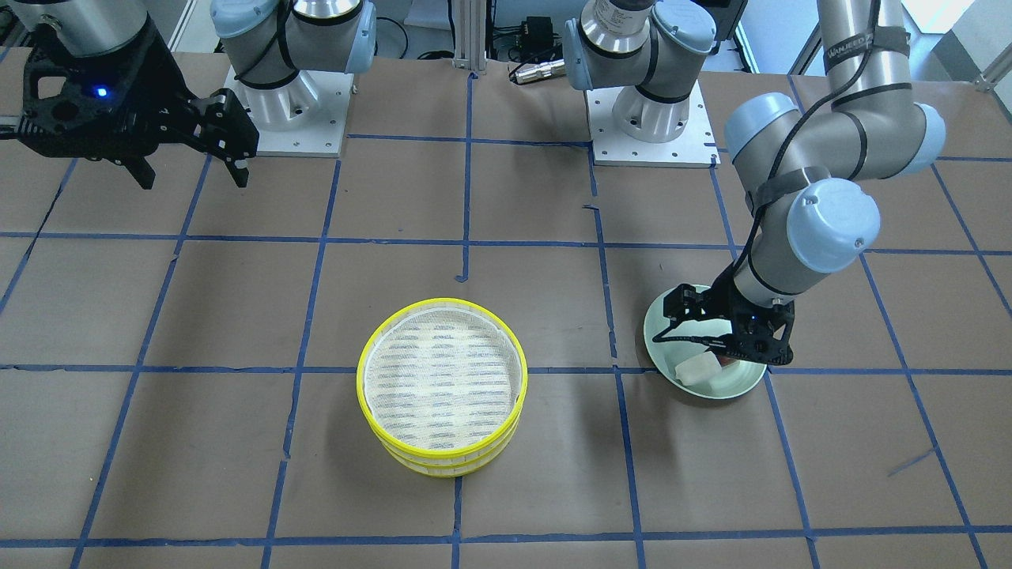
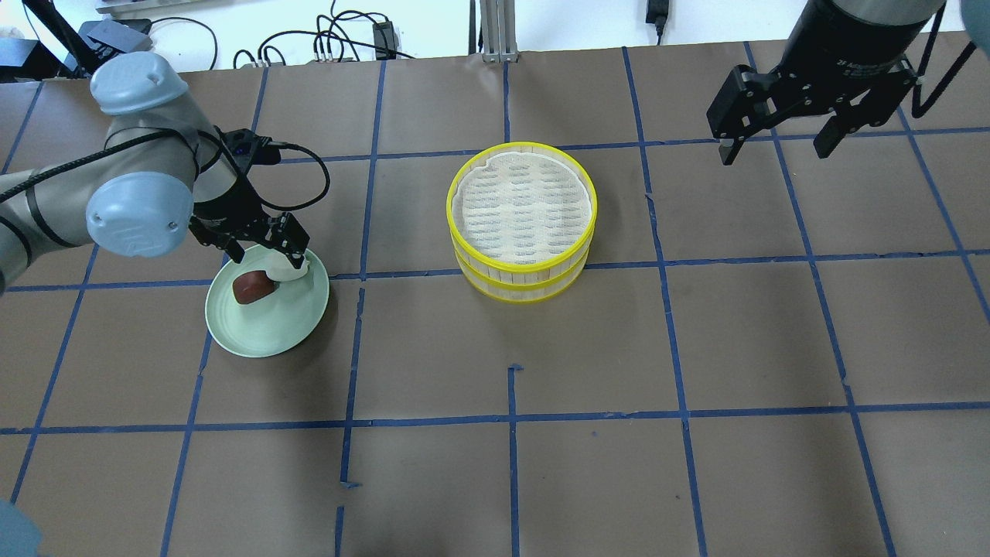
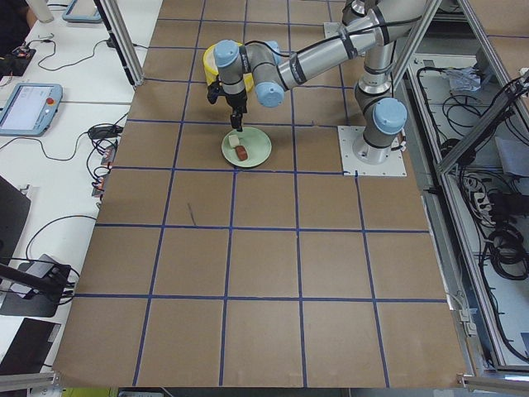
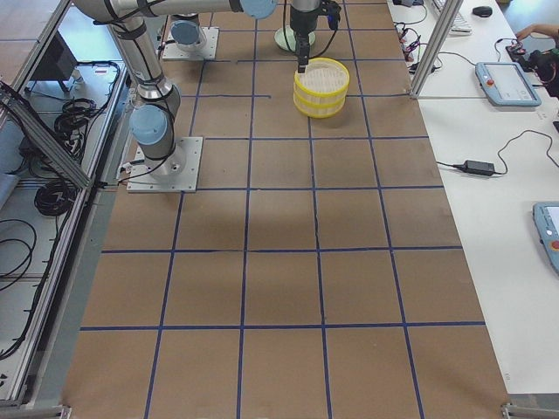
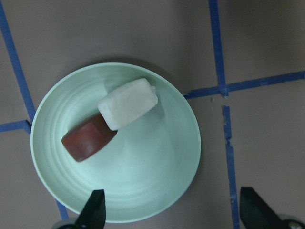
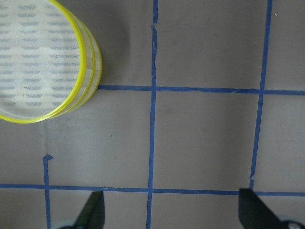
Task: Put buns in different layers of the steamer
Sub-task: 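Grasp the white bun with the left gripper while the right reaches toward the steamer, then grip the top tier rim with the right gripper while the left lifts the bun, then lift the top tier aside with the right gripper while the left carries the bun, then lower the white bun into the bottom steamer tier and open the left gripper, then restack the top tier with the right gripper while the left returns to the plate, then grasp the brown bun on the green plate with the left gripper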
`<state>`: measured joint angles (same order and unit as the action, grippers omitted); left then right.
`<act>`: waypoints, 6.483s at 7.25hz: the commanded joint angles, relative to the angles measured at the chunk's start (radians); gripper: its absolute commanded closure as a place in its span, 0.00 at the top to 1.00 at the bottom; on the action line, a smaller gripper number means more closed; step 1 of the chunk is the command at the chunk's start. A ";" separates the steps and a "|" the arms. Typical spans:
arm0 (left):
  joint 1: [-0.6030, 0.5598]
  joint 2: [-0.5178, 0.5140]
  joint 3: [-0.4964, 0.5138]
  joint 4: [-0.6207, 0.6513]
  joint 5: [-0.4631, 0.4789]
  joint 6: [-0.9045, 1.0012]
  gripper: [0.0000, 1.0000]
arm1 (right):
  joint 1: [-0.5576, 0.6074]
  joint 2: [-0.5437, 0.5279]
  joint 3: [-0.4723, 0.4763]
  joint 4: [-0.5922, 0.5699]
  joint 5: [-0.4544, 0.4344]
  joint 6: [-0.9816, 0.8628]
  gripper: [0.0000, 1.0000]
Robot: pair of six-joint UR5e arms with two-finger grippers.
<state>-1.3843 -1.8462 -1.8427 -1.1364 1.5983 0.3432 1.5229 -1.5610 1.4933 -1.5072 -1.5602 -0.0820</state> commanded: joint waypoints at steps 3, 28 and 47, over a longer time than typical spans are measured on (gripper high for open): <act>0.013 -0.134 0.010 0.194 0.012 0.002 0.96 | 0.167 0.223 0.008 -0.286 -0.001 0.315 1.00; -0.427 -0.167 0.269 0.306 -0.242 -0.581 1.00 | -0.449 0.114 0.130 -0.257 -0.153 -0.438 0.07; 0.148 -0.079 -0.104 0.188 -0.055 0.050 0.06 | 0.272 0.433 0.065 -0.502 -0.100 0.504 0.08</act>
<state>-1.2359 -1.9163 -1.9462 -0.9508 1.5406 0.3930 1.7958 -1.1380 1.5612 -2.0031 -1.6596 0.4166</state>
